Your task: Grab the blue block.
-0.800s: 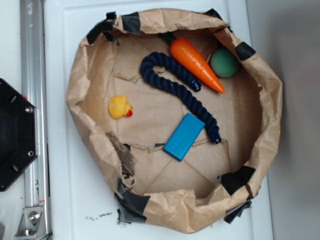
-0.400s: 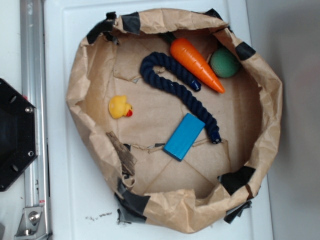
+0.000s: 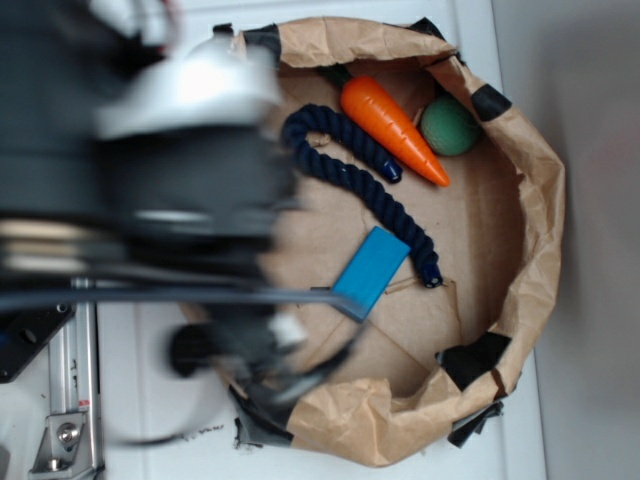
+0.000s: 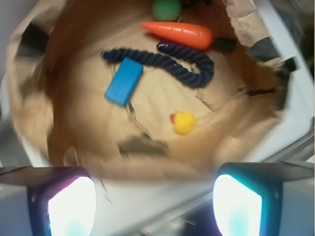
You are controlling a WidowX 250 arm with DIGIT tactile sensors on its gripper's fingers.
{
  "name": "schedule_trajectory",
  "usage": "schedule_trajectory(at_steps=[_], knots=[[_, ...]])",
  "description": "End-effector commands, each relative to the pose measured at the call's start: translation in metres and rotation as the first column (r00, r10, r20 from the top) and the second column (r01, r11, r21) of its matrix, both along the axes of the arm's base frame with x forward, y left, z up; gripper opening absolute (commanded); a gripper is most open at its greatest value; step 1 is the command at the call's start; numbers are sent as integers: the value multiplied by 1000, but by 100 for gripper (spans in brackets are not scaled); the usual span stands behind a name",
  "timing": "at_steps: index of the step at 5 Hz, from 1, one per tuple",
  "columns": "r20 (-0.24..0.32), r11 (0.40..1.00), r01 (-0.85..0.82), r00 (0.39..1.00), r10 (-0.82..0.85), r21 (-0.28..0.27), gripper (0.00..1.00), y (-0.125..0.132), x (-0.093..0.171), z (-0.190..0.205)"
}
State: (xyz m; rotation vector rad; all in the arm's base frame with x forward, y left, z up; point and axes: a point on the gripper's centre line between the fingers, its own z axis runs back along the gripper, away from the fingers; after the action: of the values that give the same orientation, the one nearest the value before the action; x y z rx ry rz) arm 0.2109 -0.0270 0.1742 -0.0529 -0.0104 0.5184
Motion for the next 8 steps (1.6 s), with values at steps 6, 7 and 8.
schedule_trajectory(at_steps=[6,7,8], knots=[[-21,890,-454,890,455,42,94,-4,48,-187],[-23,918,-391,919,393,67,0,2,45,-166],[81,979,-164,985,155,120,0,28,63,-116]])
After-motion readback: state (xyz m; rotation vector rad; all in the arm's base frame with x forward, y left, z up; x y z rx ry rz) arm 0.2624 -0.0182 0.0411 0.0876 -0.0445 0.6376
